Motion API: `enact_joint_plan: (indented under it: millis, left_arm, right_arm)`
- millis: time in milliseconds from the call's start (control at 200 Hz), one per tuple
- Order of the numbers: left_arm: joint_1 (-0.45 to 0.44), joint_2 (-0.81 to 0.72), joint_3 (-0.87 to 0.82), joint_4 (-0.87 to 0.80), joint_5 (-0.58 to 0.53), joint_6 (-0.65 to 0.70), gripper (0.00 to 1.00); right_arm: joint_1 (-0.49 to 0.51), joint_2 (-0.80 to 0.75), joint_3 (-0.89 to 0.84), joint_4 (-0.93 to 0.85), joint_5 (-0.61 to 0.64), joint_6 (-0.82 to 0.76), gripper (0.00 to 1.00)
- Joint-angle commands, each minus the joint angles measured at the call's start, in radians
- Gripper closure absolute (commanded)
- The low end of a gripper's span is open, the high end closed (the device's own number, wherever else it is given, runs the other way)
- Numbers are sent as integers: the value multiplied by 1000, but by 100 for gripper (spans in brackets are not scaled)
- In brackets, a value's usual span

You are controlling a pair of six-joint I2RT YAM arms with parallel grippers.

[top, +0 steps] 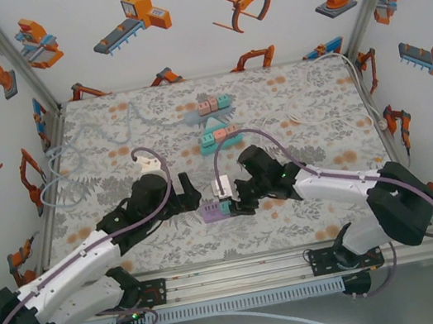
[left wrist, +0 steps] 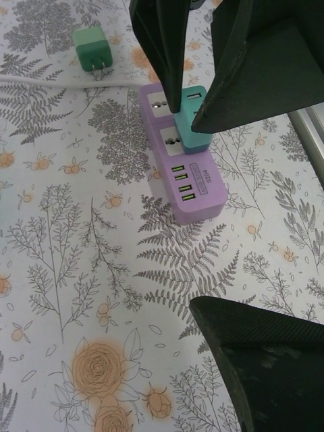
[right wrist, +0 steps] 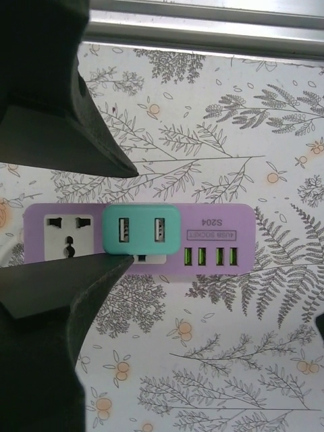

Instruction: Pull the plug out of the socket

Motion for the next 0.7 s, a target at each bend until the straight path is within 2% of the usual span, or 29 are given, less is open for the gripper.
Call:
enact_joint_plan:
  millis: [0, 135, 205, 371, 571, 696]
  left_arm:
    - [6, 42, -7, 27, 51, -5, 8]
    - [15, 138, 11, 75, 98, -36, 14]
    - [19, 203, 41, 73, 110, -57, 23]
    - [19, 328, 79, 119, 170, -70, 44]
    - [17, 418, 103, 105, 217, -80, 55]
    - [18, 433, 99, 91, 228, -89, 57]
  right_arm:
    - [10, 17, 24, 37, -33, -30, 58]
    - [10, 27, 23, 44, -27, -31, 69]
    - [10, 27, 19, 53, -28, -30, 74]
    - [10, 33, 8, 94, 1, -2, 74]
    - [10, 32, -6, 111, 12, 7, 74]
    - [10, 32, -8, 116, 20, 10, 74]
